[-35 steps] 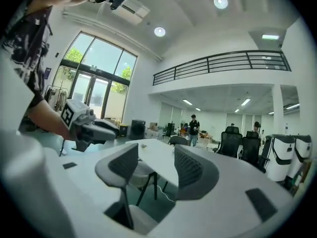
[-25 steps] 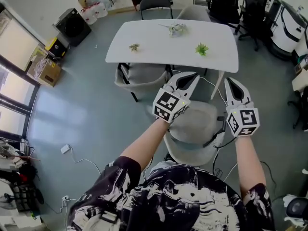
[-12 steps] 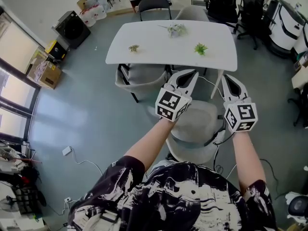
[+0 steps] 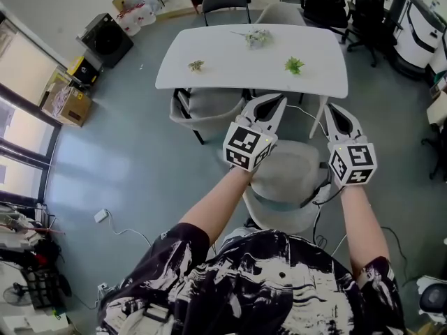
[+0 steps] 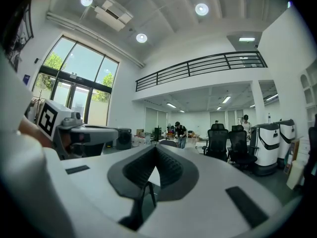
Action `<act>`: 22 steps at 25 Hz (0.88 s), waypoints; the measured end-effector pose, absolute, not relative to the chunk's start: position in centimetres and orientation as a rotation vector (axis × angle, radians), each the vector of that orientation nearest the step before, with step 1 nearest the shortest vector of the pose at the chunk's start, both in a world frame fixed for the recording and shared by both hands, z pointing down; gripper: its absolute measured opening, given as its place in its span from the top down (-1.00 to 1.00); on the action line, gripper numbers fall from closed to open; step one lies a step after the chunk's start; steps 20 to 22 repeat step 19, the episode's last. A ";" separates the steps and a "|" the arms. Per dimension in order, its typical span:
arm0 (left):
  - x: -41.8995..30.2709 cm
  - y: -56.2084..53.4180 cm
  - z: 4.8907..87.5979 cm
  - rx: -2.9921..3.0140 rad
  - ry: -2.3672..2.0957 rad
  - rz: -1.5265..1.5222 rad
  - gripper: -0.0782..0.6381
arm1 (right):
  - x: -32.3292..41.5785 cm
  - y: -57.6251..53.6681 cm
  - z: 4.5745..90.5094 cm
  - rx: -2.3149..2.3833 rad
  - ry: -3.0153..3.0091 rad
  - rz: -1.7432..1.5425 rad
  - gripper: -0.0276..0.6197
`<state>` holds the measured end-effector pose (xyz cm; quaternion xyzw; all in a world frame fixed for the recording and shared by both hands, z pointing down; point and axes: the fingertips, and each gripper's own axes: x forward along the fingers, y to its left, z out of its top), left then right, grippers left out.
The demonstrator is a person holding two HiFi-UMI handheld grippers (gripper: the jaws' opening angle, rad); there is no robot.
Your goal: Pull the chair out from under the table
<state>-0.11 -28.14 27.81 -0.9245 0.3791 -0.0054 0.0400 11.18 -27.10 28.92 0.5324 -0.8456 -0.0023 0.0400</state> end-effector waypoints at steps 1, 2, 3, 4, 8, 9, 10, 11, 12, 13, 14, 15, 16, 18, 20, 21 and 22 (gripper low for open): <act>-0.1 -28.2 27.8 -2.833 1.161 -0.014 0.77 | 11.2 -27.1 29.0 1.633 -2.589 -0.006 0.91; -0.1 -28.2 27.8 -2.833 1.160 -0.013 0.77 | 11.2 -27.2 29.0 1.634 -2.588 -0.005 0.91; -0.1 -28.1 27.8 -2.834 1.160 -0.013 0.77 | 11.2 -27.1 29.1 1.635 -2.588 -0.005 0.91; -0.1 -28.1 27.8 -2.835 1.159 -0.013 0.77 | 11.2 -27.1 29.1 1.635 -2.587 -0.007 0.91; -0.1 -28.0 28.2 -2.845 1.159 -0.010 0.77 | 11.1 -26.9 29.3 1.639 -2.584 -0.009 0.91; 0.0 -28.0 28.3 -2.848 1.160 -0.011 0.77 | 11.2 -26.9 29.3 1.640 -2.584 -0.009 0.91; 0.1 -28.0 28.4 -2.849 1.159 -0.013 0.77 | 11.3 -26.9 29.3 1.641 -2.583 -0.009 0.91; 0.2 -28.1 28.4 -2.850 1.159 -0.015 0.77 | 11.4 -27.0 29.3 1.642 -2.582 -0.010 0.91; 0.3 -28.1 28.4 -2.850 1.159 -0.016 0.77 | 11.5 -27.0 29.3 1.643 -2.581 -0.010 0.91; 0.4 -28.1 28.4 -2.851 1.159 -0.016 0.77 | 11.6 -27.0 29.2 1.644 -2.581 -0.011 0.91; 0.5 -28.2 28.3 -2.851 1.159 -0.015 0.77 | 11.7 -27.1 29.2 1.645 -2.581 -0.011 0.91; 0.5 -28.3 28.3 -2.852 1.159 -0.013 0.77 | 11.7 -27.2 29.1 1.645 -2.581 -0.013 0.91; 0.5 -28.4 28.3 -2.852 1.159 -0.011 0.77 | 11.7 -27.3 29.1 1.644 -2.581 -0.014 0.91; 0.6 -28.5 28.2 -2.853 1.158 -0.011 0.77 | 11.7 -27.4 29.0 1.645 -2.580 -0.018 0.91; 0.6 -28.6 28.2 -2.853 1.157 -0.011 0.77 | 11.7 -27.5 29.0 1.646 -2.580 -0.020 0.91; 0.6 -28.6 28.2 -2.853 1.157 -0.011 0.77 | 11.7 -27.5 29.0 1.646 -2.580 -0.020 0.91; 0.6 -28.6 28.2 -2.853 1.157 -0.011 0.77 | 11.7 -27.5 29.0 1.646 -2.580 -0.020 0.91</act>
